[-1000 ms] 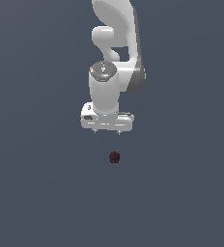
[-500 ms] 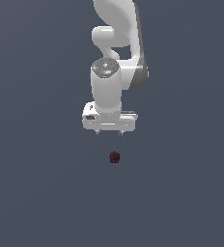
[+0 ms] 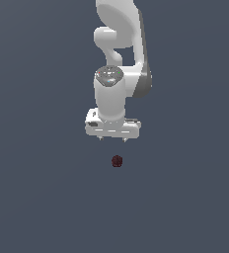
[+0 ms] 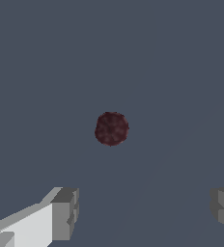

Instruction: Pick up the object and move it to a goal position.

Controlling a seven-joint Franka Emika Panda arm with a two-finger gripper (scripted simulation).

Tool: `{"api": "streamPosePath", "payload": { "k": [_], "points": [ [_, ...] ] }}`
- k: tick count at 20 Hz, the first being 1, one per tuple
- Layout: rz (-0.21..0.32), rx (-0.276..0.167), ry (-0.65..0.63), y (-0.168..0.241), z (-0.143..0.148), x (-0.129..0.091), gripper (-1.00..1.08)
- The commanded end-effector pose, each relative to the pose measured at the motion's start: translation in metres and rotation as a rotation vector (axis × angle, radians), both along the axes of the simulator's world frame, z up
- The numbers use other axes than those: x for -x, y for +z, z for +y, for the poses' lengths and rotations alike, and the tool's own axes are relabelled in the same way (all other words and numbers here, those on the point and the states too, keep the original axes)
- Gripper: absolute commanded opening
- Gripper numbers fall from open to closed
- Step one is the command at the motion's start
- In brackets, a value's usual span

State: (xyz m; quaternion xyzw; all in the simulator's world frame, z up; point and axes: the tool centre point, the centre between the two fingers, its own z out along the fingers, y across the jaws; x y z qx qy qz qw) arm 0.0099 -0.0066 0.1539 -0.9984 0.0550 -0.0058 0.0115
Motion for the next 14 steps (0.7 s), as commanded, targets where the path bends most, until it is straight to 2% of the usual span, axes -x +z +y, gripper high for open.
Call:
{"api": "streamPosePath", "payload": {
  "k": [1,14],
  "points": [
    [0.003,0.002,-0.026,-0.008,0.002,-0.005,1.0],
    [0.014,0.018,-0.202,-0.066,0.016,-0.037,1.0]
  ]
}}
